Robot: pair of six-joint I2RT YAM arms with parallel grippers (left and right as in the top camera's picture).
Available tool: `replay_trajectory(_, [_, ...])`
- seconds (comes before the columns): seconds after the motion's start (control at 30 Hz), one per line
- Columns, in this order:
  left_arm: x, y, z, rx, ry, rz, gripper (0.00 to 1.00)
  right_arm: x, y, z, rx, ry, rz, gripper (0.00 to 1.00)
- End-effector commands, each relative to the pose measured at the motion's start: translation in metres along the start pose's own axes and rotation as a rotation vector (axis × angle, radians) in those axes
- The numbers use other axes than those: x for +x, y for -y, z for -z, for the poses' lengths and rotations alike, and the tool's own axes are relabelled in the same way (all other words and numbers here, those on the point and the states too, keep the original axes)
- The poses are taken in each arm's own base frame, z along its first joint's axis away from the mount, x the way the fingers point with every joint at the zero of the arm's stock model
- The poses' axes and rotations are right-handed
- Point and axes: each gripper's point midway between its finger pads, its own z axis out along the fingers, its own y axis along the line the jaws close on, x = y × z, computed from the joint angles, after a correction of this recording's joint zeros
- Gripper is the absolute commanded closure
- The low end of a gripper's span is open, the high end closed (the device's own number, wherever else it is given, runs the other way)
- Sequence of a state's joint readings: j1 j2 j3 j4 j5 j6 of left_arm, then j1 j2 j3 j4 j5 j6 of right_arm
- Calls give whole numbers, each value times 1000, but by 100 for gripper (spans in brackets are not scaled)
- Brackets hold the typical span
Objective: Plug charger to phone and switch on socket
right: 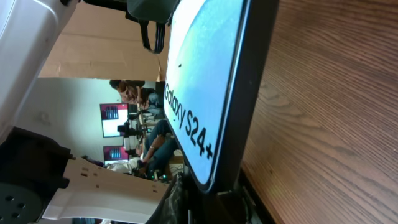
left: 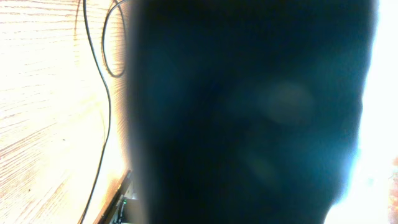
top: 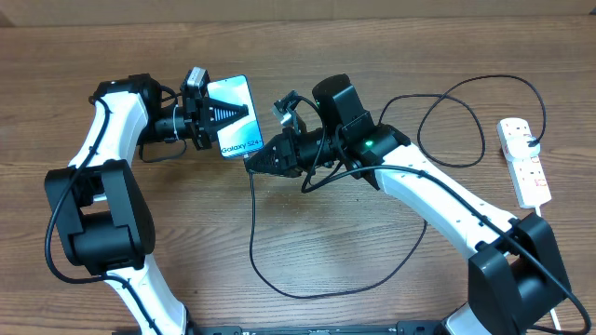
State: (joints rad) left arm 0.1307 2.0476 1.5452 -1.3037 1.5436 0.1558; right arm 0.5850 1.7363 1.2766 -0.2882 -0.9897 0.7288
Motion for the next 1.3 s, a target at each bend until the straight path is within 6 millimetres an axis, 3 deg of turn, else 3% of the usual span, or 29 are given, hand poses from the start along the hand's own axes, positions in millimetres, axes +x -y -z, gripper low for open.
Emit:
replay_trajectory(0.0, [0, 11, 0, 36, 5, -26, 96, -1, -8, 1, -9, 4, 12, 96])
replay_trajectory(0.43, [0, 11, 0, 37, 5, -16, 96, 7, -10, -5, -9, -21, 9, 96])
replay_trajectory(0.77, [0, 11, 0, 37, 5, -16, 96, 1, -17, -5, -29, -1, 31, 96])
replay_trajectory(1.27, [0, 11, 0, 37, 6, -15, 96, -3, -10, -4, 1, 23, 15, 96])
